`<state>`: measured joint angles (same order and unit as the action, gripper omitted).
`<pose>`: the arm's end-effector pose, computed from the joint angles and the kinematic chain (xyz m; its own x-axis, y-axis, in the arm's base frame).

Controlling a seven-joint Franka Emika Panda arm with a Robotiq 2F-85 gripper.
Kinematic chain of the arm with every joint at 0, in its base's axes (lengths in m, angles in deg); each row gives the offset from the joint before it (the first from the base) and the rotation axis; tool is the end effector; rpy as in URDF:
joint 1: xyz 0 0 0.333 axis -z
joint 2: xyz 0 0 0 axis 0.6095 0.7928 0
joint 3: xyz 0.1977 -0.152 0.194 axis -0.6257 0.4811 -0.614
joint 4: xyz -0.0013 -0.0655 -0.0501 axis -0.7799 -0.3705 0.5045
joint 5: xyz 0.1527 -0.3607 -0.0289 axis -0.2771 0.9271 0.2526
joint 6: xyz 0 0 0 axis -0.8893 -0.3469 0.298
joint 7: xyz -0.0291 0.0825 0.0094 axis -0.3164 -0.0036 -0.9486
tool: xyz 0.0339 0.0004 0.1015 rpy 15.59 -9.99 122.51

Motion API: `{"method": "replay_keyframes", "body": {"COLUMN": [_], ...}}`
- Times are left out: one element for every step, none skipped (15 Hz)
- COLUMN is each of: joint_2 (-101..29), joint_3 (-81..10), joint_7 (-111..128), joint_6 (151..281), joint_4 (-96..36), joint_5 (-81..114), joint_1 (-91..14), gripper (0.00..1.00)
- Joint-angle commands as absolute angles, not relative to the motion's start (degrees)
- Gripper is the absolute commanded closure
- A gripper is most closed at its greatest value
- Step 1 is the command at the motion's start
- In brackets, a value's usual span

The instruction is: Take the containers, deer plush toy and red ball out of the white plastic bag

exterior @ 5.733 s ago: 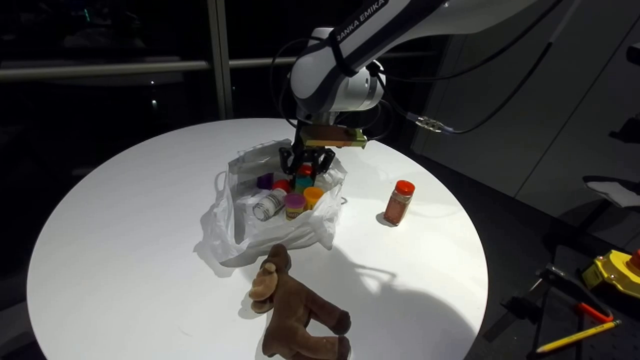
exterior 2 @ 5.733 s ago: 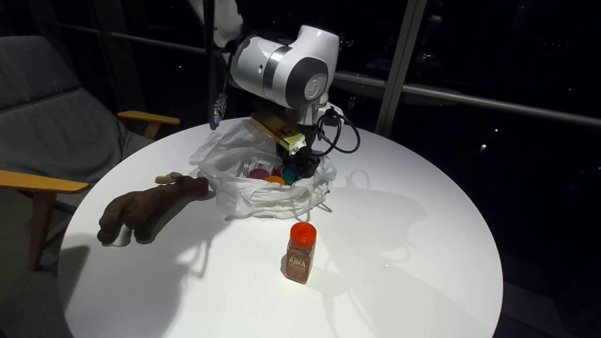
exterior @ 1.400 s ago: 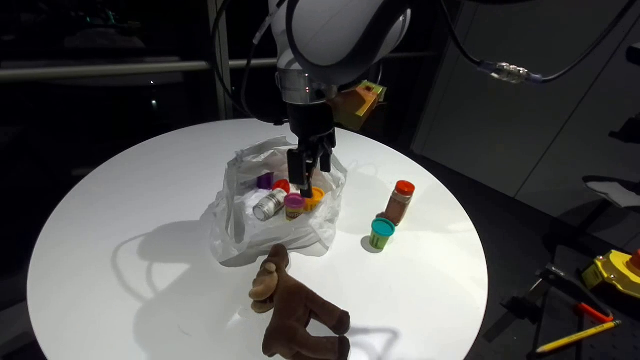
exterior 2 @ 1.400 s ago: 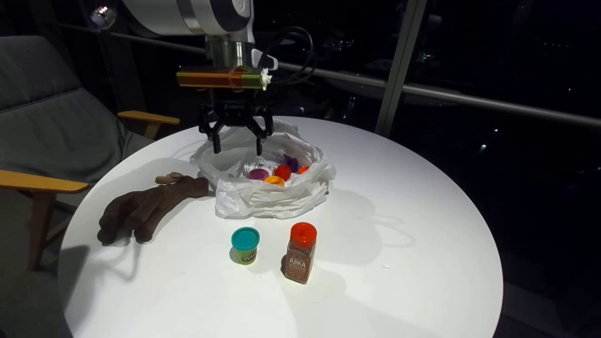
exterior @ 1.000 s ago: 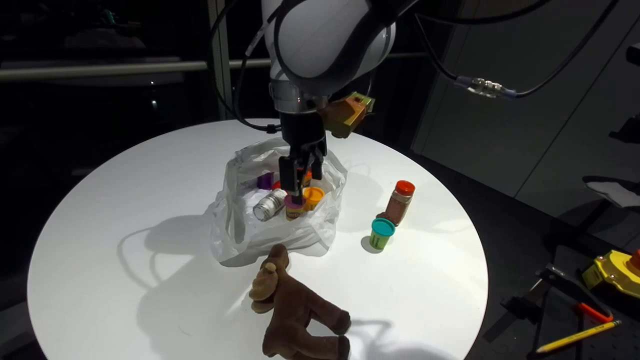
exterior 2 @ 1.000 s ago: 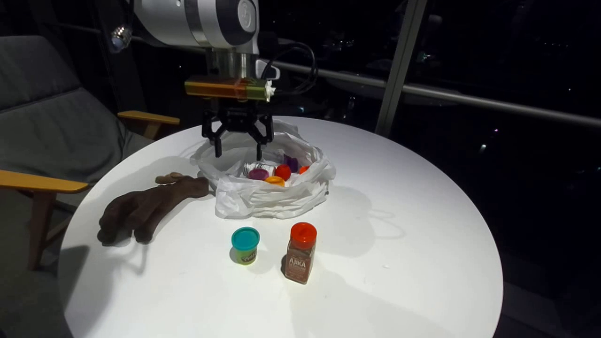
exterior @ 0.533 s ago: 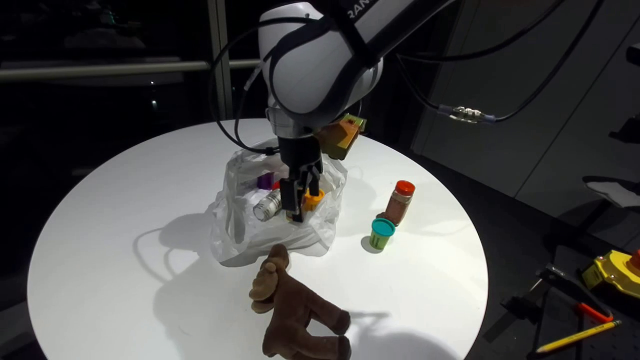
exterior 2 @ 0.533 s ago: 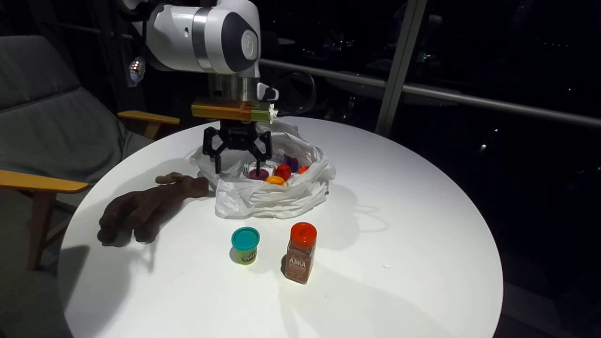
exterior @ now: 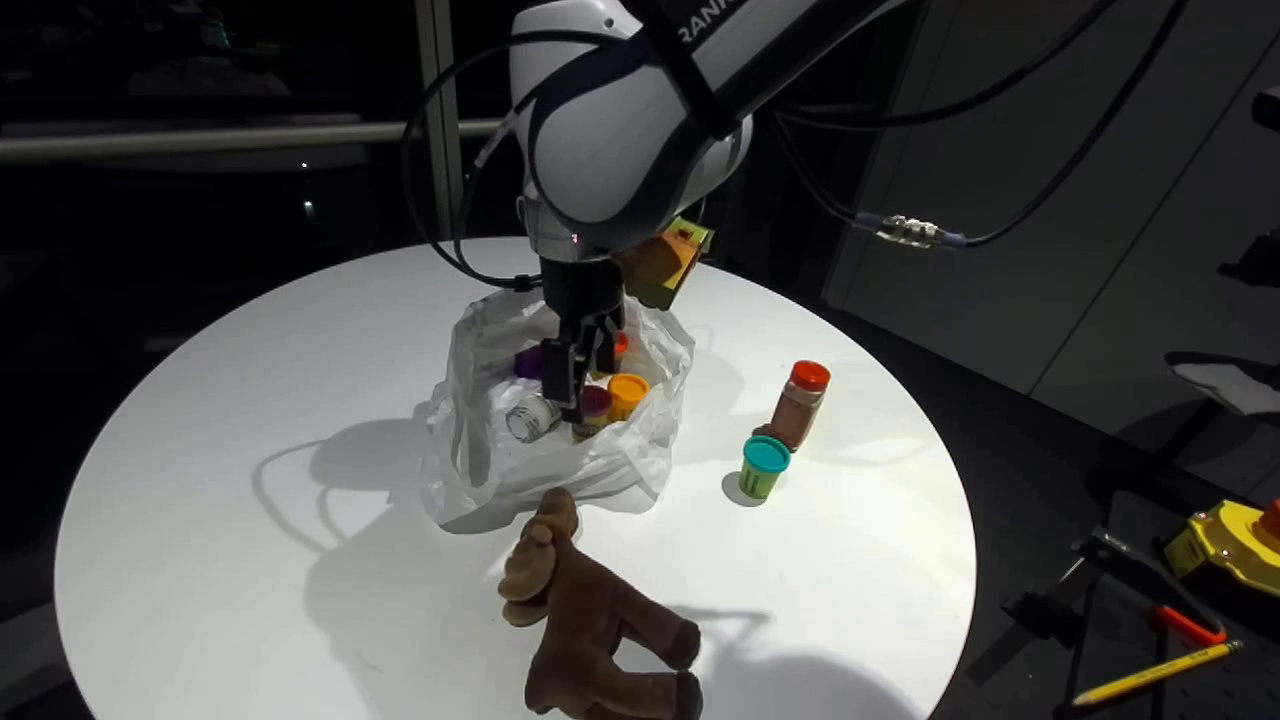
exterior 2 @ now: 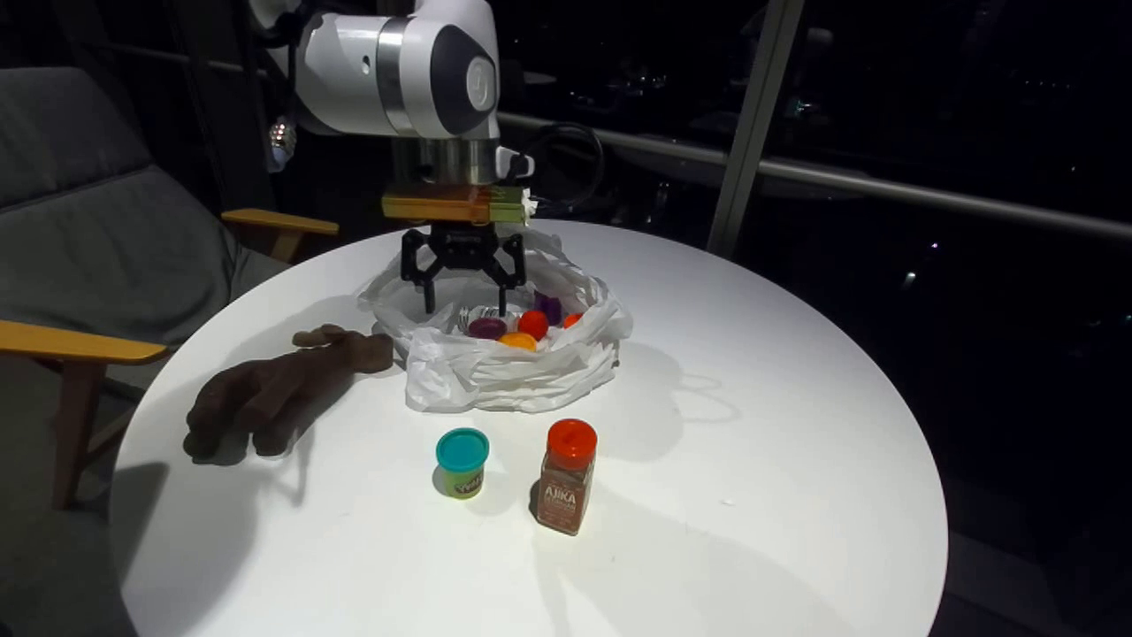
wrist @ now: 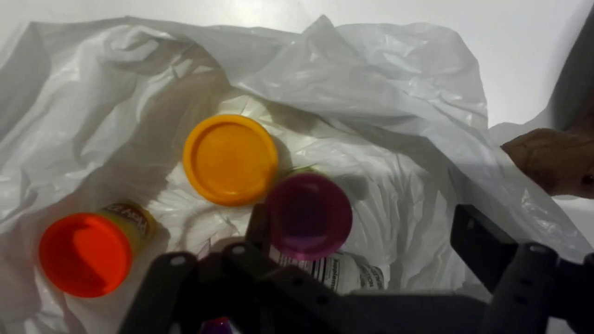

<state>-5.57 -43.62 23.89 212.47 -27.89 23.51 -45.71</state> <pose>0.6740 0.1341 0.1533 0.8771 0.4687 -0.1049 0.4755 -0.8781 0.0528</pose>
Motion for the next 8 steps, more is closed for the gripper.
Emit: {"method": "replay_keyframes", "body": {"joint_2": [-2.7, -2.1, -1.4, -0.6, 0.1, 0.7, 1.3, 1.9], "joint_3": [-42.8, -42.4, -42.2, -41.9, -41.8, -41.8, -41.7, -41.7], "joint_7": [24.2, 24.0, 24.1, 24.0, 24.2, 24.3, 24.3, 24.4], "joint_6": [214.2, 214.8, 214.8, 215.1, 215.1, 215.2, 215.4, 215.4], "joint_4": [-24.0, -23.4, -22.5, -21.6, -20.7, -20.0, -19.1, -18.3], "joint_5": [24.5, 24.7, 24.7, 25.0, 25.1, 25.1, 25.3, 25.4], "joint_1": [-45.3, -45.3, -45.3, -45.4, -45.4, -45.5, -45.6, -45.6], "gripper": [0.00, 0.00, 0.00, 0.00, 0.00, 0.00, 0.00, 0.00]}}
